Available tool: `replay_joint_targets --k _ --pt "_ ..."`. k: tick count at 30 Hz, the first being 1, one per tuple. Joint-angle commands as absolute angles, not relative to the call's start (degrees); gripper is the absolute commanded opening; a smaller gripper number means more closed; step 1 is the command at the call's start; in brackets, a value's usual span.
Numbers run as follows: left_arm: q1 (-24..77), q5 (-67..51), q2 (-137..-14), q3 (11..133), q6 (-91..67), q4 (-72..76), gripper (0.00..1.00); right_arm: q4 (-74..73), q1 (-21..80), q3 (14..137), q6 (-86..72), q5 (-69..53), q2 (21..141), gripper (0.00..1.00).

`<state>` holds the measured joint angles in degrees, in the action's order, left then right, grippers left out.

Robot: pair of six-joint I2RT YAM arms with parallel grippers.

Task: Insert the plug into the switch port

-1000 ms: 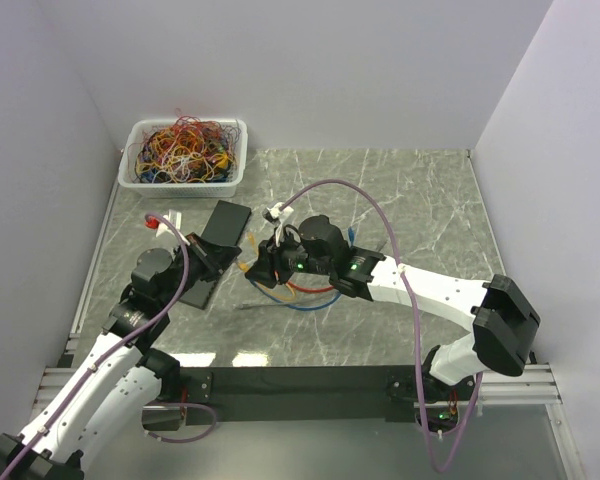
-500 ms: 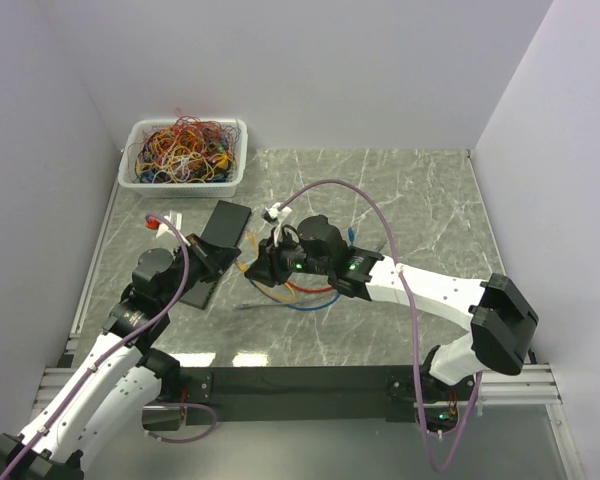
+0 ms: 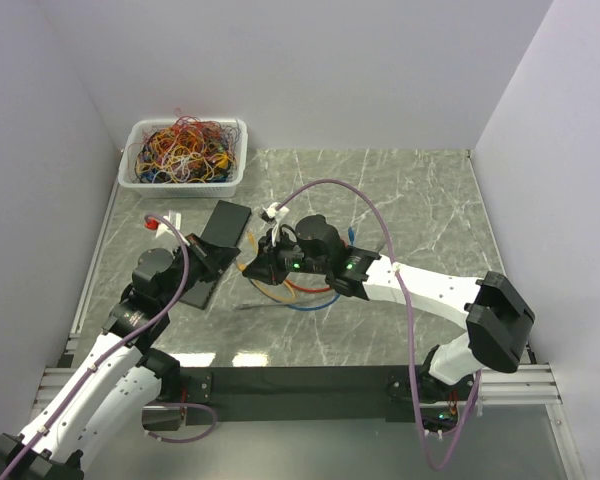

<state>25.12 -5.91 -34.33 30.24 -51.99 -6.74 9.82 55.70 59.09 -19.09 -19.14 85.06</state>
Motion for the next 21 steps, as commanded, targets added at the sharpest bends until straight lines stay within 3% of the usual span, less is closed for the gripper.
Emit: replay_joint_targets --k 1,4,5,8,11,16,21 --pt "25.58 -5.45 -34.01 31.02 -51.77 -6.15 0.01 12.57 55.99 60.56 -19.07 -18.98 85.52 0.13" --pt "25.58 -4.75 -34.1 31.46 -51.5 -7.73 0.22 12.4 55.99 59.68 -18.46 -18.02 84.99 0.06" --pt "25.58 -3.96 -34.19 31.64 -51.33 -8.26 0.4 12.13 55.9 59.42 -18.11 -17.41 84.9 0.04" --pt "25.58 -1.25 -33.84 32.6 -50.63 -11.33 0.69 10.29 55.72 58.36 -16.88 -14.07 83.5 0.0" --pt "25.58 -0.18 -32.61 33.75 -49.92 -14.85 0.85 8.88 53.45 56.96 -16.35 -10.2 81.04 0.0" --pt "25.58 5.09 -31.82 35.85 -49.22 -19.33 0.89 6.96 44.75 56.16 -18.81 -8.27 74.55 0.0" --pt "25.49 9.22 -31.82 38.14 -48.52 -25.92 0.89 -1.04 42.01 62.57 -14.42 4.03 67.69 0.0"
